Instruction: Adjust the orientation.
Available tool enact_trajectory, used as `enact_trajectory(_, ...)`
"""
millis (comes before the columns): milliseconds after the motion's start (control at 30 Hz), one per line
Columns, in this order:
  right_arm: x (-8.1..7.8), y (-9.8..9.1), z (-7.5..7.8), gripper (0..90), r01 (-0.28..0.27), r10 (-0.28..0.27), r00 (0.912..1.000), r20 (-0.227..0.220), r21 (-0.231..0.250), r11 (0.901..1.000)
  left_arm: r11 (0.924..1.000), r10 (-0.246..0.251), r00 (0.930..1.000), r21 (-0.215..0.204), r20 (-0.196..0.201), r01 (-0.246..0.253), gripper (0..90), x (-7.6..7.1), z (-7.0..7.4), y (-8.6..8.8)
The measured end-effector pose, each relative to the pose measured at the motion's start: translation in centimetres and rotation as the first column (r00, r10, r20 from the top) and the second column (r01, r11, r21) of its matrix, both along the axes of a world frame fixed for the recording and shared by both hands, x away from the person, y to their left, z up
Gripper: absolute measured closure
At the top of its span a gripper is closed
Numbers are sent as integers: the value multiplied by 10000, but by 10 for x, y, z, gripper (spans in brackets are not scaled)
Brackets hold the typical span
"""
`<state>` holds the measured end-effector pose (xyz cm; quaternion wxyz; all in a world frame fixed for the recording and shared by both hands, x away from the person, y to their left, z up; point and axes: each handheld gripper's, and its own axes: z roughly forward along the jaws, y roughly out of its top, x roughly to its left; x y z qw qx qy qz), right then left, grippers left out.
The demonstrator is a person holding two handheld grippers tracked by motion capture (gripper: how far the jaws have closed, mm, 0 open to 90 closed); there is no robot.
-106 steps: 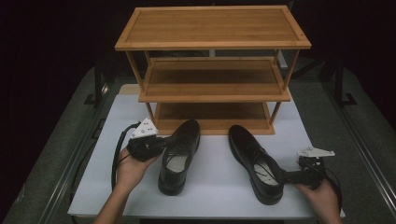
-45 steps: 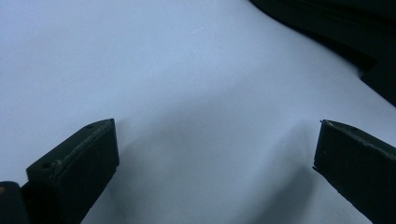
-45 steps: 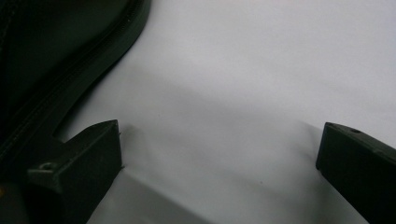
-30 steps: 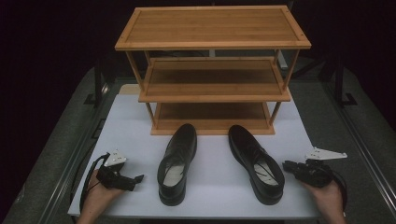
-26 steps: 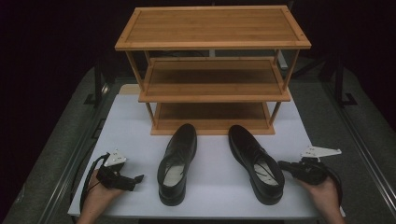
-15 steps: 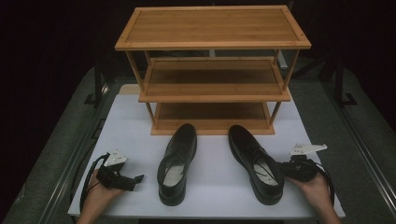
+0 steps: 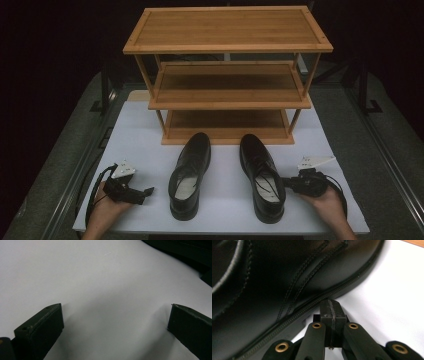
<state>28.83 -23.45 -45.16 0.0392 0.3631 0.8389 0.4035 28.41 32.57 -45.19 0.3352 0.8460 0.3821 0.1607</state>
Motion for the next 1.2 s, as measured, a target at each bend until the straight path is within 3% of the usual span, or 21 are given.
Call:
enact_trajectory(467,6,39,2,900,-767,766,9970,-97,-93,9970,10000,1,10000,-4,14,-1,0,0,0,0)
enact_trajectory(933,3,50,1,897,-1128,1128,9935,-131,25,9936,10000,-1,10000,1,3,1,0,0,0,0)
enact_trajectory(1200,0,41,7,672,-334,335,9986,415,-43,9994,10000,0,10000,14,-10,0,0,0,0,0)
